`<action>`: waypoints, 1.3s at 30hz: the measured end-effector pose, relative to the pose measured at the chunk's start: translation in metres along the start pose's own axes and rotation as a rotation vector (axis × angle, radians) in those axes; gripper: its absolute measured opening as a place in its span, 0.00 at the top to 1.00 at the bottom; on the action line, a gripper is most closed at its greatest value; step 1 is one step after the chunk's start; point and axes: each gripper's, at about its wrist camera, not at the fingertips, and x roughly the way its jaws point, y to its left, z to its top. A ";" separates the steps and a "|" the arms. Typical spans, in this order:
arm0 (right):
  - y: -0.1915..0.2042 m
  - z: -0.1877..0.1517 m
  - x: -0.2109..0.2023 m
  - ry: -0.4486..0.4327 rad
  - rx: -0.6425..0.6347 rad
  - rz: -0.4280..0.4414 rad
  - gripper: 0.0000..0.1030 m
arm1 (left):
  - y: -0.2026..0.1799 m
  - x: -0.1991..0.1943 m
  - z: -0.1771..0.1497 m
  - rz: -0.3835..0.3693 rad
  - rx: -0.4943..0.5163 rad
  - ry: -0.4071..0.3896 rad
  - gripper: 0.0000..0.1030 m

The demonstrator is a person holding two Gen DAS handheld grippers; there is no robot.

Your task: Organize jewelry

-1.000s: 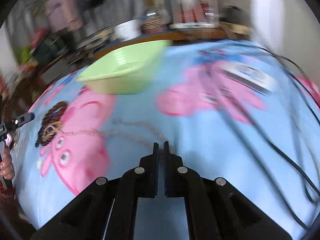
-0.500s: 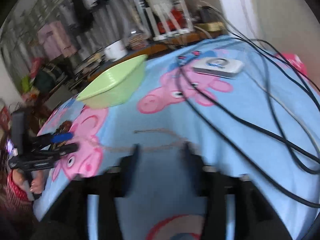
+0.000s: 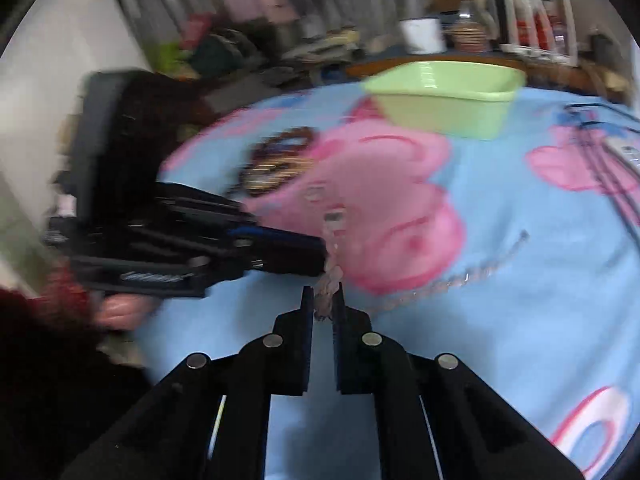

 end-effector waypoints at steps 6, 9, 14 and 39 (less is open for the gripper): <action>-0.023 -0.002 -0.030 -0.103 0.099 -0.126 0.68 | 0.004 -0.021 -0.011 0.075 -0.013 -0.049 0.96; -0.021 -0.006 -0.032 -0.079 0.094 -0.143 0.63 | 0.008 -0.023 -0.012 0.095 -0.030 -0.047 0.78; -0.006 -0.014 -0.011 0.012 -0.030 -0.233 0.59 | 0.012 -0.029 -0.006 0.141 -0.034 -0.085 0.36; -0.014 0.155 -0.052 -0.293 0.009 -0.108 1.00 | 0.018 -0.084 0.126 -0.043 -0.064 -0.286 0.95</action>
